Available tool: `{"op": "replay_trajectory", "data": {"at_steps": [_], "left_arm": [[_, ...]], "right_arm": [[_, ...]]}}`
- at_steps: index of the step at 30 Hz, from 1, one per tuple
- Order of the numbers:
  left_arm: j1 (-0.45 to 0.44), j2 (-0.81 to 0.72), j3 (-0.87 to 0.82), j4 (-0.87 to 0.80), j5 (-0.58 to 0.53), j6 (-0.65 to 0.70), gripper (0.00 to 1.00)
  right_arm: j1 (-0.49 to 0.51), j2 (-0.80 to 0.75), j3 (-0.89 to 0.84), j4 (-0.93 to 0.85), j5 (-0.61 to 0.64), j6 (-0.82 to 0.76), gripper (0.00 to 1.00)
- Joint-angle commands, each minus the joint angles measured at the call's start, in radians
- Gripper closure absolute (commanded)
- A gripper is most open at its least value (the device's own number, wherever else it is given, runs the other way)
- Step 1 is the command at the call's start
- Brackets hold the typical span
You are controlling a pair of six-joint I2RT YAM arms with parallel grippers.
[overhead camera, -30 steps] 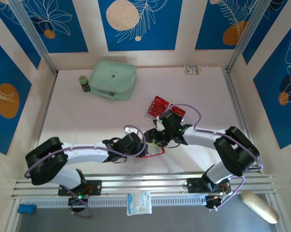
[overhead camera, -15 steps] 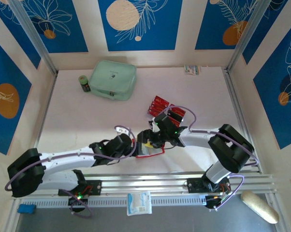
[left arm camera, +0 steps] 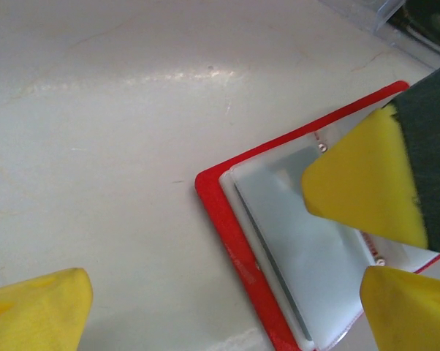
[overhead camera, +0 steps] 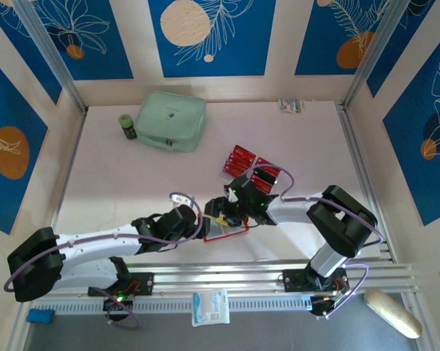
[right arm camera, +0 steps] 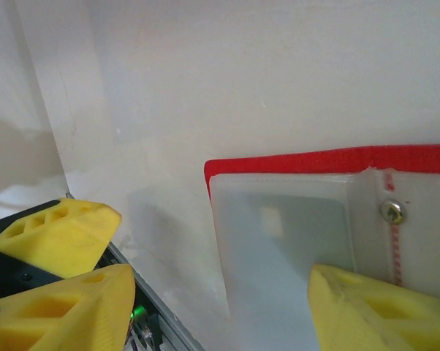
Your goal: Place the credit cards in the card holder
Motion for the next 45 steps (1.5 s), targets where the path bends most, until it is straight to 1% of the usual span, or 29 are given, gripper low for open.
{"op": "replay_trajectory", "data": {"at_steps": [1,9,18,23,26,29,34,37,40,43,45], "left_arm": [[0.006,0.031,-0.02,0.015,0.003,-0.008,0.06],[0.006,0.107,-0.024,0.054,0.015,-0.008,0.06],[0.006,0.188,-0.008,0.082,0.019,-0.009,0.05],[0.007,0.223,-0.011,0.079,0.025,-0.016,0.05],[0.007,0.222,-0.027,0.079,0.026,-0.027,0.05],[0.007,0.215,-0.041,0.077,0.026,-0.034,0.05],[0.006,0.214,-0.047,0.064,0.024,-0.034,0.05],[0.007,0.221,-0.046,0.06,0.024,-0.03,0.05],[0.007,0.227,-0.042,0.057,0.027,-0.028,0.05],[0.006,0.233,-0.038,0.052,0.027,-0.027,0.05],[0.006,0.238,-0.033,0.043,0.025,-0.024,0.05]], "right_arm": [[0.024,0.014,-0.023,-0.001,0.065,0.06,0.35],[0.055,0.009,-0.038,0.008,0.129,0.12,0.35],[0.065,-0.002,-0.036,0.017,0.131,0.136,0.35],[0.056,-0.039,-0.011,-0.016,0.127,0.108,0.35],[0.029,-0.091,0.02,-0.08,0.12,0.053,0.35],[-0.015,-0.154,0.067,-0.201,0.125,-0.035,0.35],[-0.124,-0.239,0.148,-0.417,0.132,-0.2,0.35],[-0.184,-0.261,0.212,-0.572,0.184,-0.327,0.35],[-0.231,-0.252,0.289,-0.72,0.252,-0.461,0.37],[-0.259,-0.225,0.344,-0.814,0.318,-0.575,0.4],[-0.265,-0.204,0.365,-0.856,0.356,-0.639,0.44]]}}
